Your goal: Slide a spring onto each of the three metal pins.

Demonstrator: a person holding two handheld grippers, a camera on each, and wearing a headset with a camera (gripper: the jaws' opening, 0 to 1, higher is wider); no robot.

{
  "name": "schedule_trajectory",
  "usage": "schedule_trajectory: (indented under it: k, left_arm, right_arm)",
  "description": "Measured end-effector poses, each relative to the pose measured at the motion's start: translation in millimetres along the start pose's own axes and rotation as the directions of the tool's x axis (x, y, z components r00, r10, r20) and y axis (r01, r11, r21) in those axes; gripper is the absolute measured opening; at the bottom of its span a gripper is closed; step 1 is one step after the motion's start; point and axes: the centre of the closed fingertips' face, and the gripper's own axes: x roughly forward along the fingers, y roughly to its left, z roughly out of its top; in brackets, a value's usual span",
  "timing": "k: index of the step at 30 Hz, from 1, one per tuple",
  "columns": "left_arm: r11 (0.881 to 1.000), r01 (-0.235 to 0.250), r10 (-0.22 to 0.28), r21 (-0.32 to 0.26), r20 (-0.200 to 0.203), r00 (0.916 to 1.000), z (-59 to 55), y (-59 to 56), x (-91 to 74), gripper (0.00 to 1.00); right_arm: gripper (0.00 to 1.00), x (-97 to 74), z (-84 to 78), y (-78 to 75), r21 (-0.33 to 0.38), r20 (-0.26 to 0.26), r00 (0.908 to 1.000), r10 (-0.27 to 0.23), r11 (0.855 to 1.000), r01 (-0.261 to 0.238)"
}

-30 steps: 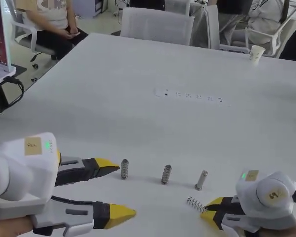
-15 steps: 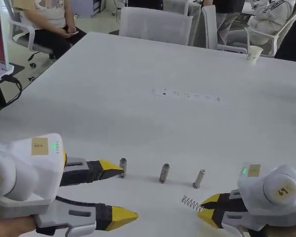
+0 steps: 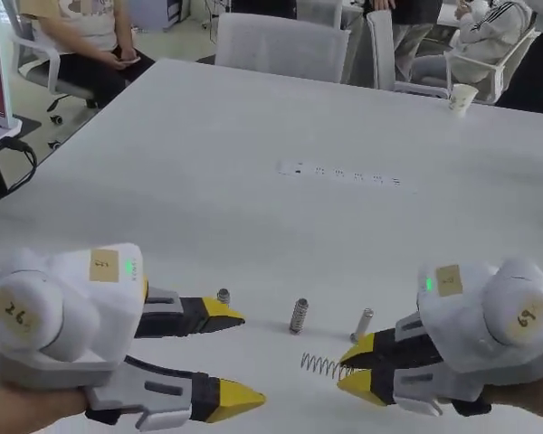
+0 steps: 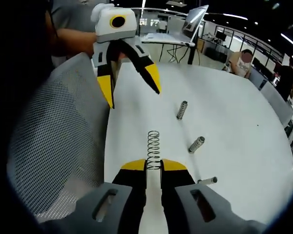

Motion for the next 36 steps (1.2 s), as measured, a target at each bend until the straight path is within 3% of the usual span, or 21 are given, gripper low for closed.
schedule_trajectory:
  k: [6,14,25,36]
  left_arm:
    - [0.999,0.027,-0.027,0.022,0.002,0.9996,3.8,-6.9,8.2,0.31]
    - [0.998,0.044,-0.044,0.047,0.002,0.9990,4.4,-15.3,16.9,0.24]
    - [0.996,0.048,-0.047,0.073,-0.006,0.9989,2.9,-15.2,18.9,0.05]
    - [0.994,0.058,-0.055,0.097,-0.041,0.9977,-2.2,-17.0,22.7,0.03]
  right_arm:
    - [0.08,-2.2,19.7,6.1,-0.083,0.008,0.9995,0.032,0.996,-0.031]
    - [0.08,-0.4,29.7,15.3,-0.155,-0.009,0.9973,0.072,0.985,-0.073]
    - [0.08,-0.7,33.8,17.9,-0.200,-0.051,0.9948,0.088,0.975,-0.097]
    - [0.08,-6.3,41.0,18.8,-0.225,-0.114,0.9884,0.100,0.967,-0.124]
